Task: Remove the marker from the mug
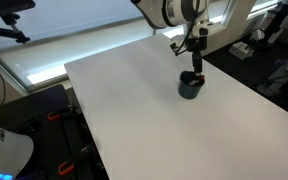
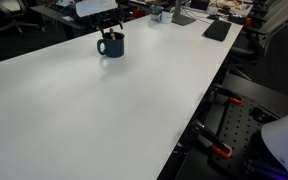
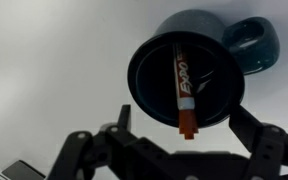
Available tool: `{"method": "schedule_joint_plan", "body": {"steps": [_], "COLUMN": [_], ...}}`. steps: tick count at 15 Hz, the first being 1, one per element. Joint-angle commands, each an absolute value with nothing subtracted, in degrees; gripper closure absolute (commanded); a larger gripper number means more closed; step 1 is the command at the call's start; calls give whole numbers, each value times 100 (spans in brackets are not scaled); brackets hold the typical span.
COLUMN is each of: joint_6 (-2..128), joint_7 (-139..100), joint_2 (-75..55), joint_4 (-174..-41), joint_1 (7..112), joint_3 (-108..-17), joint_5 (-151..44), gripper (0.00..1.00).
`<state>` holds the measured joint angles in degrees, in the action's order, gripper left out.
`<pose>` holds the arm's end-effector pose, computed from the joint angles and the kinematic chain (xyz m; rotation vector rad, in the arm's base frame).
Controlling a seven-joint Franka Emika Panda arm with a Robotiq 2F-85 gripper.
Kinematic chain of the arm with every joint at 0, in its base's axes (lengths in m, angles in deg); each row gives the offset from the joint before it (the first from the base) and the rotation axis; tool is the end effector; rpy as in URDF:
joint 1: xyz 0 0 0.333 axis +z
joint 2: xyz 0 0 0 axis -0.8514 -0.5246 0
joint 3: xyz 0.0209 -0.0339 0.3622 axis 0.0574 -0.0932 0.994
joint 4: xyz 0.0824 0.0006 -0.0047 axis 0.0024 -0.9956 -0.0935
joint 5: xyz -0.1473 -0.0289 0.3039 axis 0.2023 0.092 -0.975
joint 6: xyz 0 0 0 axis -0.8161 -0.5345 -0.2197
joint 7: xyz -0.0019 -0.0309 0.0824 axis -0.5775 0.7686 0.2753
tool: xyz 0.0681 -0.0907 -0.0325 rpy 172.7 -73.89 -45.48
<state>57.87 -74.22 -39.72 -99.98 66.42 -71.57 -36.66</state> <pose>0.7083 -0.0352 0.2665 2.5155 -1.0926 0.2499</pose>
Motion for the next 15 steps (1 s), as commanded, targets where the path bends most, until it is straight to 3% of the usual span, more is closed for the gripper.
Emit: {"method": "schedule_joint_plan", "body": {"steps": [1, 11, 12, 13, 15], "joint_6": [5705, 5784, 5791, 5786, 5794], "joint_7": [-7697, -7569, -7571, -7557, -7566], "joint_2": [-4412, -4318, -4313, -4310, -4316], "joint_4": [-9448, -9627, -9634, -9635, -9641], "joint_1": [6714, 6666, 6667, 6665, 6670], "joint_3": [-7354, -7301, -7300, -7295, -7299], "joint_5": [-3662, -3707, -3706, -3708, -3704], "gripper": [0, 0, 25, 26, 42]}}
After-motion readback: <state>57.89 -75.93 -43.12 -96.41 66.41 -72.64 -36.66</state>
